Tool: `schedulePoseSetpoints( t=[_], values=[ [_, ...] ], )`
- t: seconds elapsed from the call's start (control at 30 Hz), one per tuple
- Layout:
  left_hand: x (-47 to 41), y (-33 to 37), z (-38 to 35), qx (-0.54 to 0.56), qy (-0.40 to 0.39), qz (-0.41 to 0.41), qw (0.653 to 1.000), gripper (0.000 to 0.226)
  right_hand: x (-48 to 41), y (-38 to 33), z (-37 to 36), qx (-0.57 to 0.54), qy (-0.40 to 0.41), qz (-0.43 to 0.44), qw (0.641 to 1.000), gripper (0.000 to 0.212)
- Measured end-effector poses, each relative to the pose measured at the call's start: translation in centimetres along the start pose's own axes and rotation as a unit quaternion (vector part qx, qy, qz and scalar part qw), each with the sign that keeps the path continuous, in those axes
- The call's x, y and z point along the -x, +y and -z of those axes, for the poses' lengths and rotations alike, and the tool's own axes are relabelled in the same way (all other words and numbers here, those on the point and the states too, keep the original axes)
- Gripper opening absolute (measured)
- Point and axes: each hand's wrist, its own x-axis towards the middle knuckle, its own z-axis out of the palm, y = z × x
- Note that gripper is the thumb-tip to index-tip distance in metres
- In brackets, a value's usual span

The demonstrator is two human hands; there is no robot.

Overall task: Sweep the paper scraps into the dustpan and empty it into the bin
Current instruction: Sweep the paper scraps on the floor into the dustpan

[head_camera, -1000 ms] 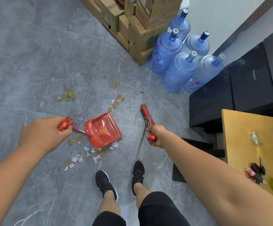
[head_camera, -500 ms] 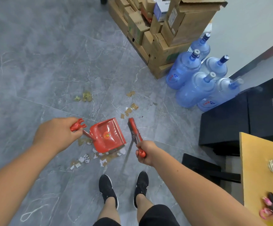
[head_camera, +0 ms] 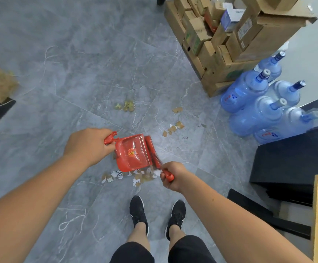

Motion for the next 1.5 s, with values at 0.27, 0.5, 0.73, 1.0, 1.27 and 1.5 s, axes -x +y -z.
schedulePoseSetpoints(
  t=[0.27, 0.5, 0.73, 1.0, 1.27, 1.5],
  values=[
    [1.4, -5.3, 0.6, 0.014, 0.003, 0.025, 1.0, 0.022, 1.5, 0.2, -5.0, 0.025, 0.003, 0.012, 1.0, 0.009],
    [2.2, -6.6, 1.6, 0.031, 0.008, 0.015, 0.999, 0.019, 3.6, -1.4, -11.8, 0.013, 0.001, 0.045, 0.999, 0.011],
    [1.0, -4.9, 1.9, 0.036, 0.011, 0.011, 0.999, 0.024, 5.0, -4.6, -14.4, -0.011, -0.002, 0.078, 0.997, 0.016],
    [-2.9, -0.2, 1.1, 0.042, -0.001, -0.001, 0.999, 0.019, 1.6, -9.6, -9.5, 0.006, 0.025, 0.087, 0.996, 0.014],
    [-9.4, 8.9, 0.9, 0.019, -0.033, -0.016, 0.999, 0.015, -0.4, -16.4, -0.9, -0.007, 0.035, 0.098, 0.995, 0.018],
    [-16.0, 17.5, 1.3, 0.021, -0.041, -0.05, 0.998, 0.017, -2.8, -22.9, 7.3, -0.052, 0.042, 0.1, 0.993, 0.019]
  ],
)
